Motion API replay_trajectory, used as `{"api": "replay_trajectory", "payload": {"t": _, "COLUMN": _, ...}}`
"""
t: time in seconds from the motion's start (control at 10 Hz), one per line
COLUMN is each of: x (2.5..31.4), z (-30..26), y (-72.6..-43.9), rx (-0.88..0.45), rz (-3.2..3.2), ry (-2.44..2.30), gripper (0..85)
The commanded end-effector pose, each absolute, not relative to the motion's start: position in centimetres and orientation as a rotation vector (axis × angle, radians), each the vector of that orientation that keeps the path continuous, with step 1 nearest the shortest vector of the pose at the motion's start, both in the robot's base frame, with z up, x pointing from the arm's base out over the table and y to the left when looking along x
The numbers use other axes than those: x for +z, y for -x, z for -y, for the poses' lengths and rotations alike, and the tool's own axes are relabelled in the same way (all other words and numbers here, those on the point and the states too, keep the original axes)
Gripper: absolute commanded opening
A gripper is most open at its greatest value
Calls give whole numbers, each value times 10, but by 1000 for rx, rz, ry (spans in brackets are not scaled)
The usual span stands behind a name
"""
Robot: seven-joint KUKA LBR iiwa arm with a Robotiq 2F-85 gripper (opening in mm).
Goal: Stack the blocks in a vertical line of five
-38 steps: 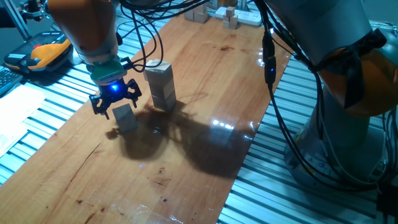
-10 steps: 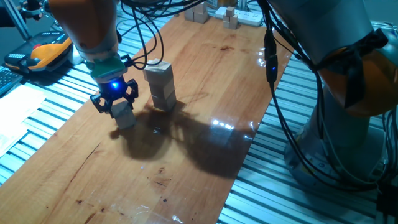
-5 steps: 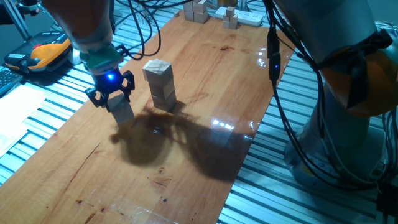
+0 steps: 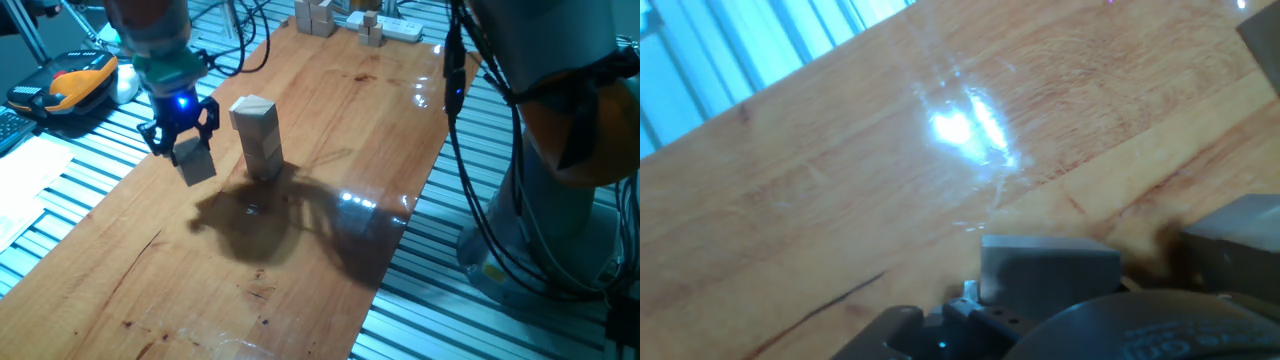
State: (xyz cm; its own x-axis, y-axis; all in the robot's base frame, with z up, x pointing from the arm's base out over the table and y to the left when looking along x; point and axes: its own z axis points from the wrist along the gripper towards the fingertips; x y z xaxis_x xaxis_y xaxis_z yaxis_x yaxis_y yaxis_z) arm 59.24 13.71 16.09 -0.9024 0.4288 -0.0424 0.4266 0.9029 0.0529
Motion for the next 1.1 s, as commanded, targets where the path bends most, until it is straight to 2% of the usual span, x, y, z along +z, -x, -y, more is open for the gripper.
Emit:
{"api": "replay_trajectory", "payload": {"t": 0.0, "x": 168, "z": -136, "y": -590, "rx": 64, "rz": -3010, "ry": -666, "gripper": 0}}
{"api": "replay_trajectory", "payload": {"t": 0.6, "x": 202, "z": -128, "y": -585, "rx": 89, "rz": -3028, "ry": -534, "gripper": 0}}
{"api": "replay_trajectory", "payload": {"t": 1.0, "x": 215, "z": -121, "y": -582, "rx": 90, "rz": -3067, "ry": -225, "gripper": 0}}
